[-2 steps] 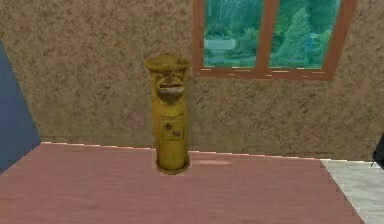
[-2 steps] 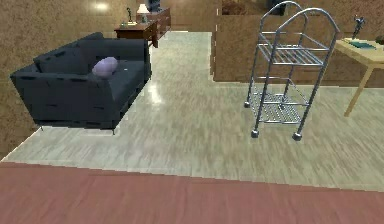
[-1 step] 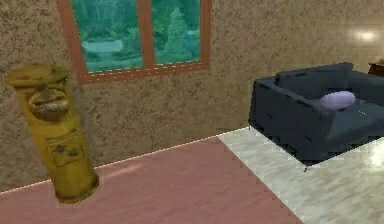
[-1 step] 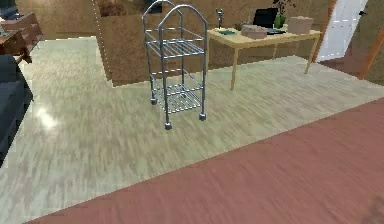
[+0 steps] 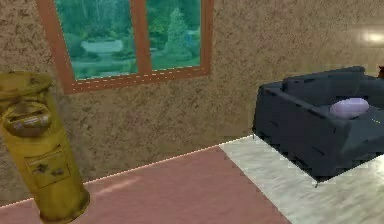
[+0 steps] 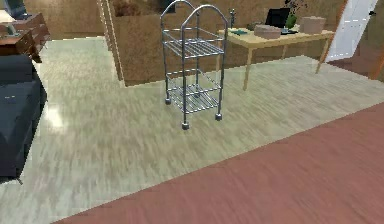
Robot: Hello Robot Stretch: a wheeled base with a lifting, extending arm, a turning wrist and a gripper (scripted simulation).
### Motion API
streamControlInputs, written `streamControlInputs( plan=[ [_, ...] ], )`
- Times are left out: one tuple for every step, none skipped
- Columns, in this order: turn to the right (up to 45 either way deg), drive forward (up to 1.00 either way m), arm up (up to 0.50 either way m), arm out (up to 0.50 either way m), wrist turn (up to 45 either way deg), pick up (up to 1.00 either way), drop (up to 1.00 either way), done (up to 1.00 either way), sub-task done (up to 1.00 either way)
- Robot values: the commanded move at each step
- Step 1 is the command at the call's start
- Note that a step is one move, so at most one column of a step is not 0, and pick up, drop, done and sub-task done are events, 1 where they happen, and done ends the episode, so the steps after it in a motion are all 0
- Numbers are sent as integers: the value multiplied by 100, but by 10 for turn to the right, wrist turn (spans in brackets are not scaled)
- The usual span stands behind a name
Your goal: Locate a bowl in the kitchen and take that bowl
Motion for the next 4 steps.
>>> streamControlInputs(
  plan=[
    [-450,0,0,0,0,0,0,0,0],
    [-450,0,0,0,0,0,0,0,0],
    [-450,0,0,0,0,0,0,0,0],
    [-240,0,0,0,0,0,0,0,0]
  ],
)
